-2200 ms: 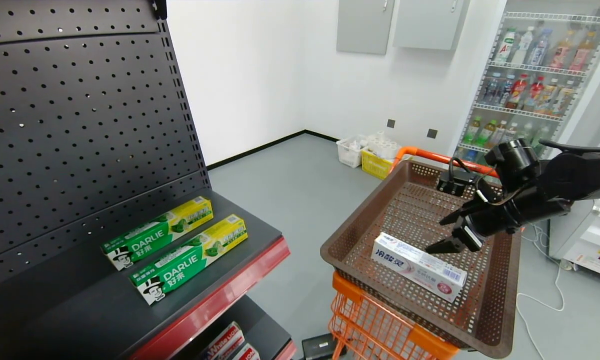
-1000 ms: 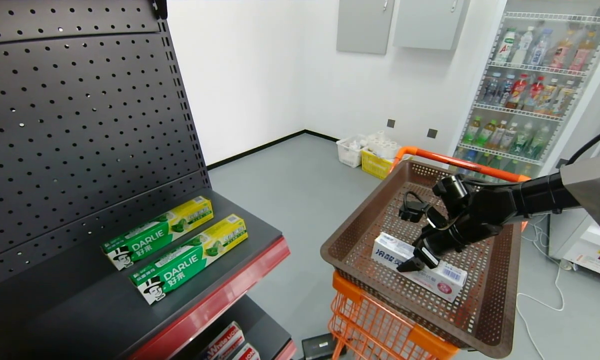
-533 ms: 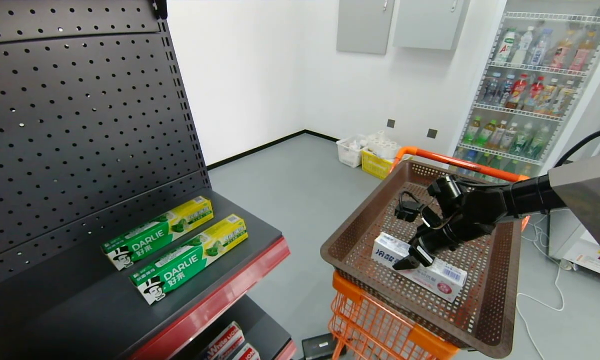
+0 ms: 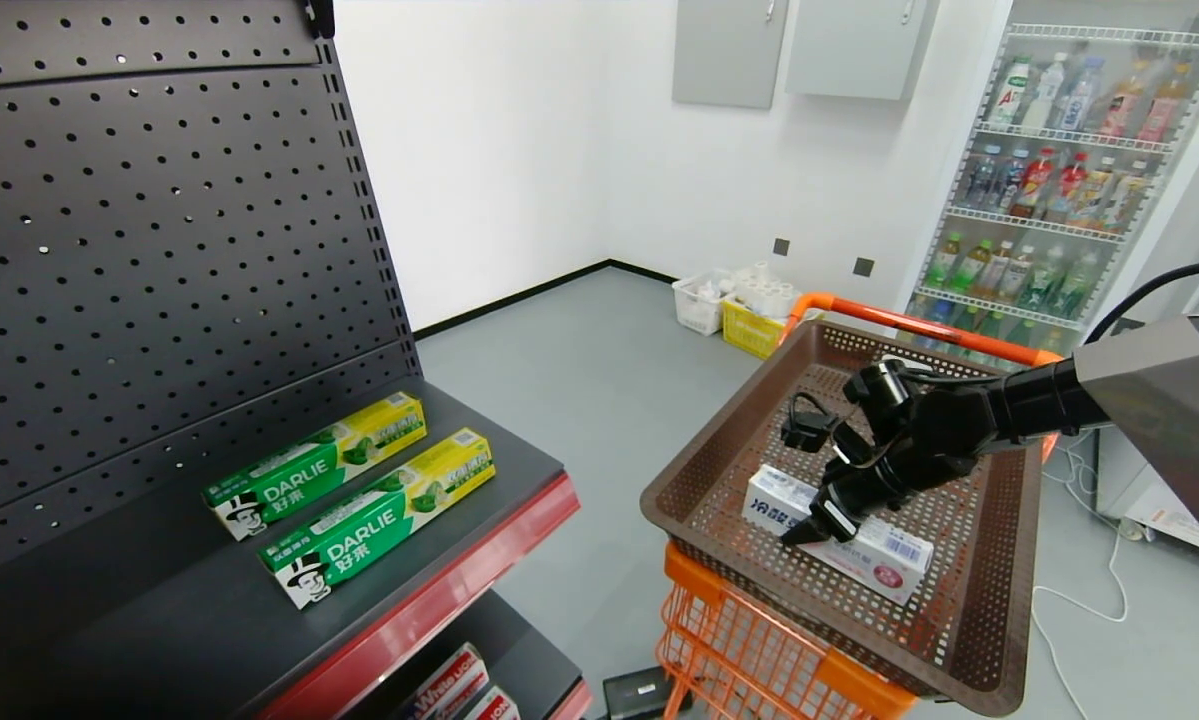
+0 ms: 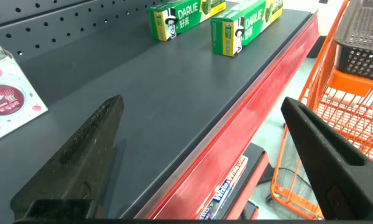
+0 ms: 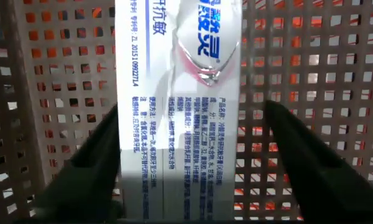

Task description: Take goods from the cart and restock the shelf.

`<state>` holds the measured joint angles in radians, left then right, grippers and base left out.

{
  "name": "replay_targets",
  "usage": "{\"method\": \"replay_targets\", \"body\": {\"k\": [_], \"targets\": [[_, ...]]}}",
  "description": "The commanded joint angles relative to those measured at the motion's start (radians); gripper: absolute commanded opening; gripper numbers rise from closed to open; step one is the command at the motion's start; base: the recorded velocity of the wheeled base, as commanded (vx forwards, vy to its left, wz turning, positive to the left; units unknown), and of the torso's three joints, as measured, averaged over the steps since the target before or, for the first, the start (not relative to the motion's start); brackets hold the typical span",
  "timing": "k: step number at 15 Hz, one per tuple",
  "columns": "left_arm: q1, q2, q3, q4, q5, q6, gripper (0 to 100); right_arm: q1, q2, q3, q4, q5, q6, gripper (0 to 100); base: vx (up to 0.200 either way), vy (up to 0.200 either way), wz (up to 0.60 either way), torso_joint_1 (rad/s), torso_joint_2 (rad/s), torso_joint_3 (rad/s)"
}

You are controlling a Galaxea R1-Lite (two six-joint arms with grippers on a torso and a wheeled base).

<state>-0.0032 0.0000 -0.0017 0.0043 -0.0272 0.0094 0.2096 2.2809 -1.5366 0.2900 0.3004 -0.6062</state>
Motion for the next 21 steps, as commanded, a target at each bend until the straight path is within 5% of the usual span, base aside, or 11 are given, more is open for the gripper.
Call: {"method": "replay_targets", "body": {"k": [1,17,21], "targets": [[0.000,0.000,0.000,0.000,0.000,0.000,100,0.007,0.006,0.001,0.001,-0.011,-0.001,0,0.000,0.000,0.00,0.000,0.00,0.000],[0.000,0.000,0.000,0.000,0.000,0.000,100,-0.007,-0.230,-0.007,0.057,-0.037,0.005,0,0.000,0.000,0.00,0.000,0.00,0.000],[0.000,0.000,0.000,0.000,0.000,0.000,100,0.007,-0.323,0.001,0.043,-0.030,0.121,0,0.000,0.000,0.00,0.000,0.00,0.000]]}}
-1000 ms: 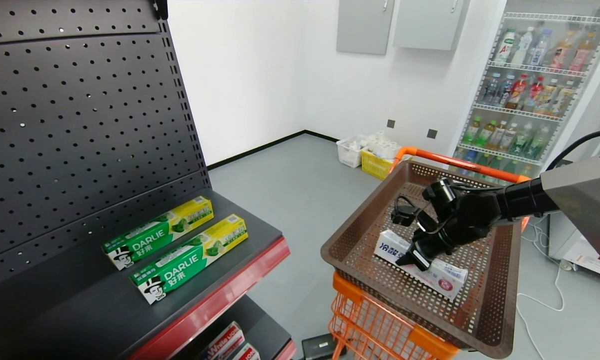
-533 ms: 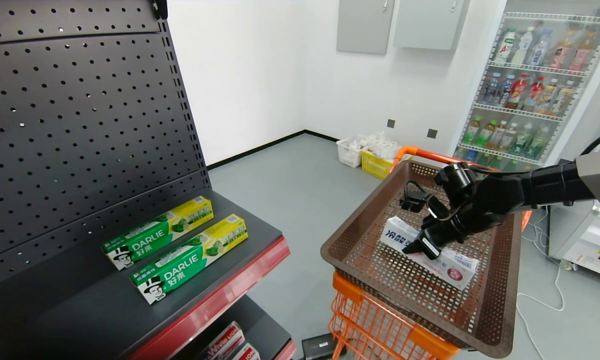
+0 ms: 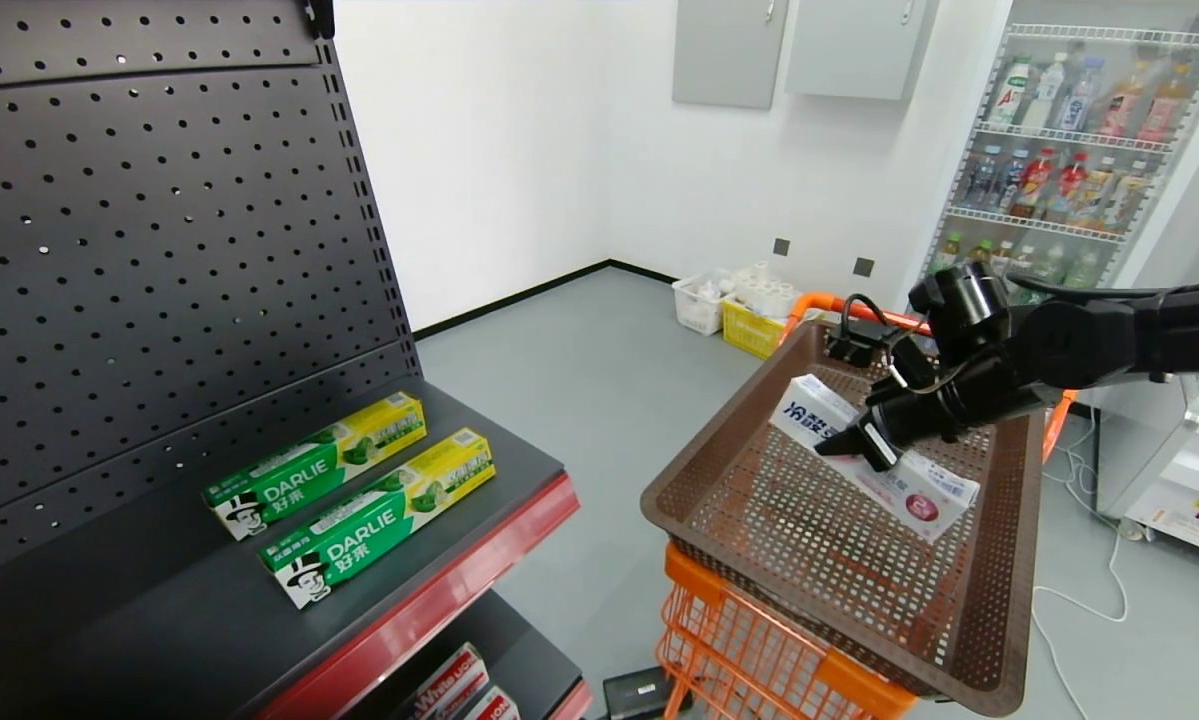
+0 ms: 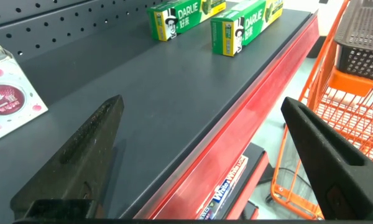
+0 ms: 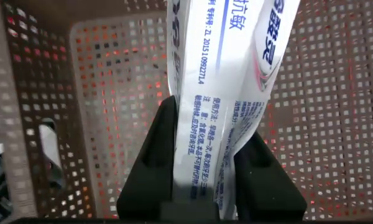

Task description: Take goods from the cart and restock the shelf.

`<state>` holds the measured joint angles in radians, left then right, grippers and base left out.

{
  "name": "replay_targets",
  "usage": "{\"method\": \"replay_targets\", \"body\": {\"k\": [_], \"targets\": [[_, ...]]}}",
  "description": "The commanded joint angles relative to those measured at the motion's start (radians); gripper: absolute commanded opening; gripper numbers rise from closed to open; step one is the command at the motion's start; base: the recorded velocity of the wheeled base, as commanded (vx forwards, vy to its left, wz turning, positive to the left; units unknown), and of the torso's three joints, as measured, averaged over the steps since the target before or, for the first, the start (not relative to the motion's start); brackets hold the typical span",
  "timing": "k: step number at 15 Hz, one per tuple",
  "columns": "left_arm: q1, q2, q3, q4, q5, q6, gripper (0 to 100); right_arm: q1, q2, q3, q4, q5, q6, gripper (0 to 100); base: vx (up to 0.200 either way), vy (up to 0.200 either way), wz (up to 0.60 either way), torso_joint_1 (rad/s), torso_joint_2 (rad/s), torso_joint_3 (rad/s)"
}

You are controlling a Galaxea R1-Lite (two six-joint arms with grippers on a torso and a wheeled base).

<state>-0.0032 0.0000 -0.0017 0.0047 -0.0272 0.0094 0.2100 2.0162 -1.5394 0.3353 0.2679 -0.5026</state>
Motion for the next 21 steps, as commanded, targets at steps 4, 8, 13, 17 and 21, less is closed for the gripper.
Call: {"method": "replay_targets", "body": {"k": [4,8,13,17,21], "targets": [[0.000,0.000,0.000,0.000,0.000,0.000,100,0.031,-0.139,0.025,-0.004,0.004,0.087,0,0.000,0.000,0.00,0.000,0.00,0.000],[0.000,0.000,0.000,0.000,0.000,0.000,100,0.060,-0.240,0.073,-0.125,0.004,0.243,0,0.000,0.000,0.00,0.000,0.00,0.000],[0.000,0.000,0.000,0.000,0.000,0.000,100,0.088,-0.320,0.183,-0.294,0.004,0.320,0,0.000,0.000,0.00,0.000,0.00,0.000],[0.000,0.000,0.000,0.000,0.000,0.000,100,0.124,-0.389,0.352,-0.501,0.002,0.345,0,0.000,0.000,0.00,0.000,0.00,0.000],[0.000,0.000,0.000,0.000,0.000,0.000,100,0.161,-0.398,0.438,-0.696,-0.019,0.378,0,0.000,0.000,0.00,0.000,0.00,0.000]]}}
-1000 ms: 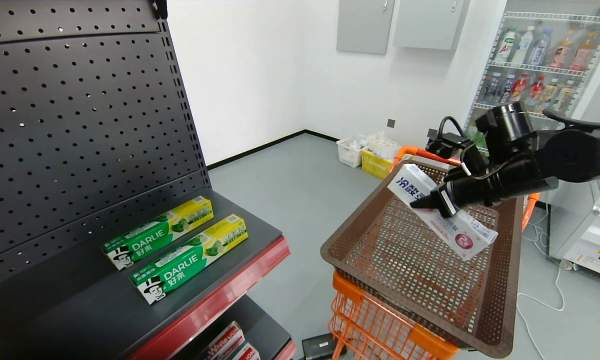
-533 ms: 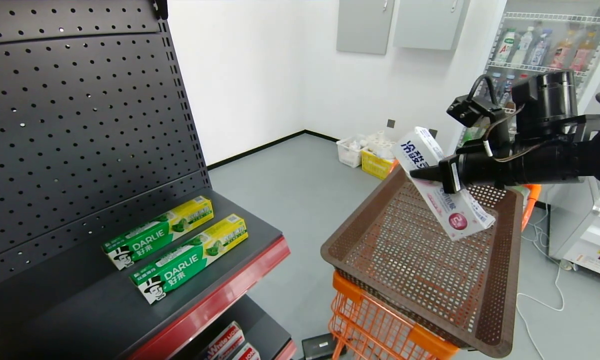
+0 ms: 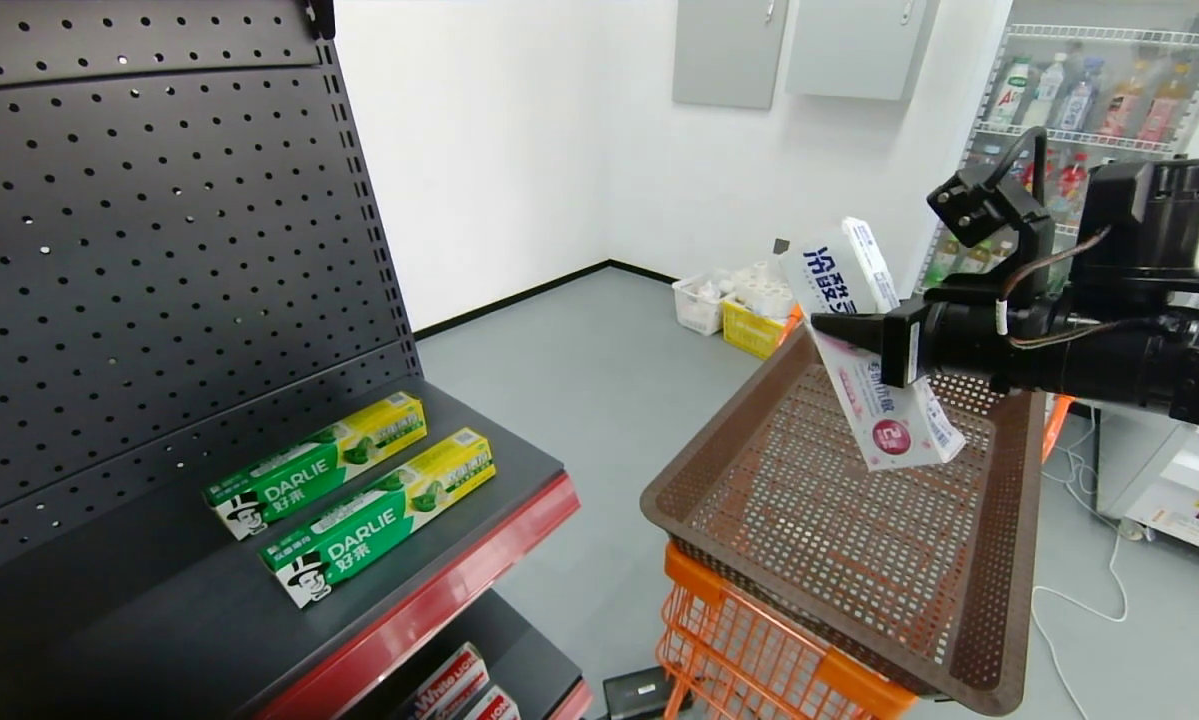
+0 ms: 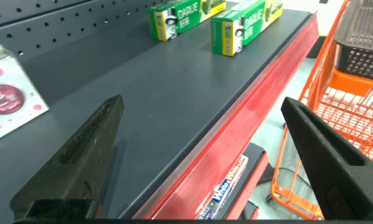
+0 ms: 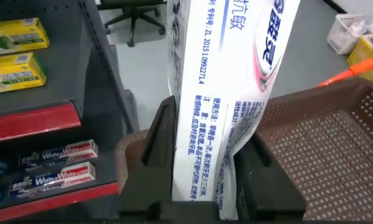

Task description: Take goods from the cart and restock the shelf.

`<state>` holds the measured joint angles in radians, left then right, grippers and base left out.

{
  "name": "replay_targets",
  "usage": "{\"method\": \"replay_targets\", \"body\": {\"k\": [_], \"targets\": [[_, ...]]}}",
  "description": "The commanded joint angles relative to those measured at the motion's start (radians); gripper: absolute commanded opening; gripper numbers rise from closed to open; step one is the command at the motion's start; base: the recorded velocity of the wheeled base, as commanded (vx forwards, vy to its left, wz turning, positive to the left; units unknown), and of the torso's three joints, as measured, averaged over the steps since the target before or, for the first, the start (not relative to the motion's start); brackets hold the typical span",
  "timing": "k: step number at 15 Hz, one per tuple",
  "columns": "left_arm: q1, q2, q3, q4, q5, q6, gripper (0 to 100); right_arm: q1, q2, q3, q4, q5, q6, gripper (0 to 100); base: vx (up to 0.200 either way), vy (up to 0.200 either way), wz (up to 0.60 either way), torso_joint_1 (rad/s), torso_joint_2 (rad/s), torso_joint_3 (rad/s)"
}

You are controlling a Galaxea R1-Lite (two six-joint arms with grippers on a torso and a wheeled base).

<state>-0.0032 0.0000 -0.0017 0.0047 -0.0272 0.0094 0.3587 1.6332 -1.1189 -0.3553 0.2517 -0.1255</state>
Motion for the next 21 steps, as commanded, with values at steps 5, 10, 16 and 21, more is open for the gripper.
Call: {"method": "replay_targets", "body": {"k": [5,10,16,21], "targets": [[0.000,0.000,0.000,0.000,0.000,0.000,100,0.040,-0.044,0.016,-0.004,-0.052,-0.002,0,0.000,0.000,0.00,0.000,0.00,0.000],[0.000,0.000,0.000,0.000,0.000,0.000,100,0.045,-0.061,0.019,-0.002,-0.054,-0.006,0,0.000,0.000,0.00,0.000,0.00,0.000],[0.000,0.000,0.000,0.000,0.000,0.000,100,0.057,-0.053,0.016,-0.005,-0.054,-0.002,0,0.000,0.000,0.00,0.000,0.00,0.000],[0.000,0.000,0.000,0.000,0.000,0.000,100,0.068,-0.050,0.013,-0.005,-0.052,0.000,0,0.000,0.000,0.48,-0.001,0.00,0.002]]}}
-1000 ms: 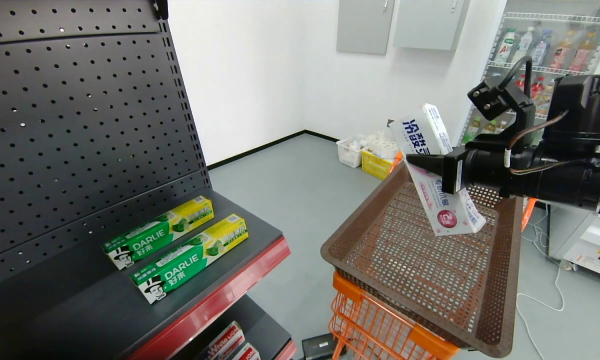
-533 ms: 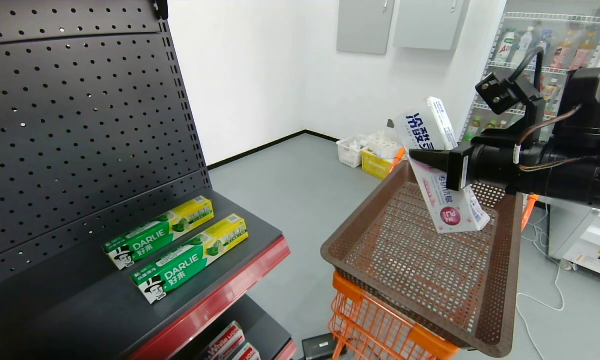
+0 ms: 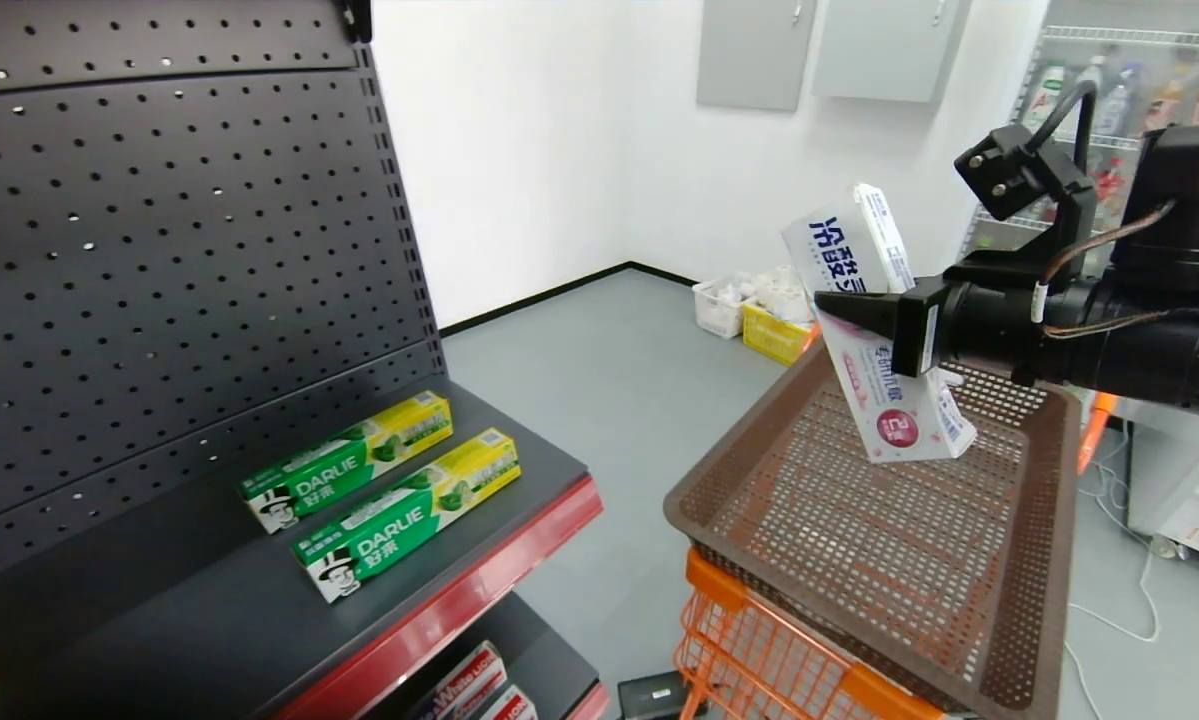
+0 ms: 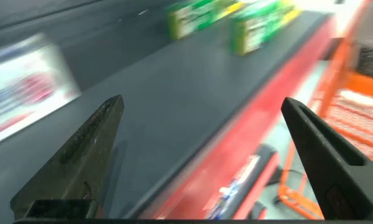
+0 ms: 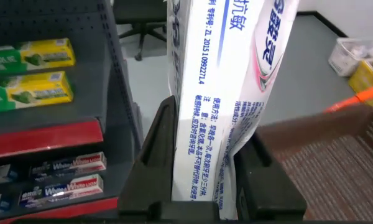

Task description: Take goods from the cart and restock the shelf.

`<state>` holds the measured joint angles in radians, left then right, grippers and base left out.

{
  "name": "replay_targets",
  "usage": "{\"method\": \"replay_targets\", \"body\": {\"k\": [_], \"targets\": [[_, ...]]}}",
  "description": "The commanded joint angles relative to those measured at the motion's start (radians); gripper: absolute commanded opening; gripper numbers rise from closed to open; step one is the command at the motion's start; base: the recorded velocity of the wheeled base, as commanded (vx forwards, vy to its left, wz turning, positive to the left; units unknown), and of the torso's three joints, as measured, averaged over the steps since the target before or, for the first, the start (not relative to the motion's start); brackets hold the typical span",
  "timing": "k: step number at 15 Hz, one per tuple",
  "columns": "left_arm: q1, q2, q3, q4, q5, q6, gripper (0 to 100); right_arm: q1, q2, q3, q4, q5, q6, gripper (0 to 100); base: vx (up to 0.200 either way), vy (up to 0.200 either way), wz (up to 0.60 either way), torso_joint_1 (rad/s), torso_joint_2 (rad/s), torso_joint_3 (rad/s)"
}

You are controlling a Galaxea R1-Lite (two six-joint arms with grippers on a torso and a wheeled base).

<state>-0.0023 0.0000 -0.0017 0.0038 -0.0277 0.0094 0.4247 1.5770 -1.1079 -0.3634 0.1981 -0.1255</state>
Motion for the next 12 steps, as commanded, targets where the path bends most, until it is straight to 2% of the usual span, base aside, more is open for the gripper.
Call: {"method": "replay_targets", "body": {"k": [1,12], "targets": [[-0.001,0.000,0.000,0.001,0.000,0.000,100,0.002,0.006,0.003,0.003,0.001,0.000,0,0.000,0.000,0.60,0.002,0.01,-0.002],[-0.001,0.000,0.000,0.001,0.000,0.000,100,0.008,0.021,0.002,0.003,0.003,0.000,0,0.000,0.000,0.60,0.002,0.00,0.001]]}}
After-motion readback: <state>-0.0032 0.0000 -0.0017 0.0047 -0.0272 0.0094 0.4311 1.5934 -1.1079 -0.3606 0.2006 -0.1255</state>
